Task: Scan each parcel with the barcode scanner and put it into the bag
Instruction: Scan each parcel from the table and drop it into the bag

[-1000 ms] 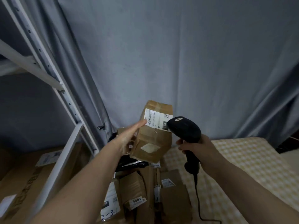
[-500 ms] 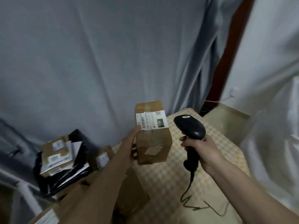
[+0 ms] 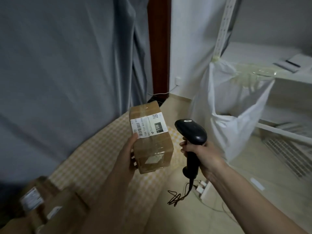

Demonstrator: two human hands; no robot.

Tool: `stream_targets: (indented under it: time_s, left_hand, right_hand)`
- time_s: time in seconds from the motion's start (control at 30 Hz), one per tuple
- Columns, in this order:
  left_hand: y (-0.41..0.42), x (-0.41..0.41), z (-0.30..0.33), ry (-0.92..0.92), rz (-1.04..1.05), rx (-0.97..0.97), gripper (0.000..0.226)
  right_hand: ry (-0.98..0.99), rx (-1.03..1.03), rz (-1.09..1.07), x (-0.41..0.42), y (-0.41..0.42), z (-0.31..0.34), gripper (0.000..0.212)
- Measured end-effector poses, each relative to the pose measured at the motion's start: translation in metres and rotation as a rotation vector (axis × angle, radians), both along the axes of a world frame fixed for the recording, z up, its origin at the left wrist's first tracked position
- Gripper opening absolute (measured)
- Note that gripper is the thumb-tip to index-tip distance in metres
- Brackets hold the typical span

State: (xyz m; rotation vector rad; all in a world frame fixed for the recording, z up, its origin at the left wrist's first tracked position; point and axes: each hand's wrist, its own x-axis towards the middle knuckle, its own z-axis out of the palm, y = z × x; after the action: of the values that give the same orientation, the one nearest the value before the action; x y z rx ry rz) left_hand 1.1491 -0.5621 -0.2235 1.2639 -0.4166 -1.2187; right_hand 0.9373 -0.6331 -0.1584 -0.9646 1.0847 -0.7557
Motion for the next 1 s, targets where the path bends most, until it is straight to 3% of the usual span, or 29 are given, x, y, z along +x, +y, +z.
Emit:
stream_targets:
  time_s: [0.33, 0.57, 0.7, 0.83, 1.0]
  left_hand:
    - [-0.084, -0.063, -0.027, 0.028, -0.107, 0.111, 0.072]
    - [-0.189, -0.087, -0.021, 0.02, -0.264, 0.115, 0.064]
    - [-0.255, -0.093, -0.006, -0.058, -0.369, 0.088, 0.051]
    - [-0.313, -0.096, 0.003, -0.128, -0.469, 0.054, 0.079]
    - [-0.366, -0.115, 0.004, -0.131, -0.668, 0.066, 0.085]
  right_hand:
    - [-0.041, 0.079, -0.122, -0.067, -0.062, -0.02, 0.018]
    - [-0.101, 0.076, -0.237, -0.088, -0.15, -0.021, 0.021]
    - [-0.03, 0.028, -0.252, -0.083, -0.209, -0.013, 0.028]
    - [-0.025, 0.018, -0.337, -0.087, -0.25, -0.012, 0.023]
    - [-0.031, 0.034, -0.444, -0.105, -0.291, -0.02, 0.021]
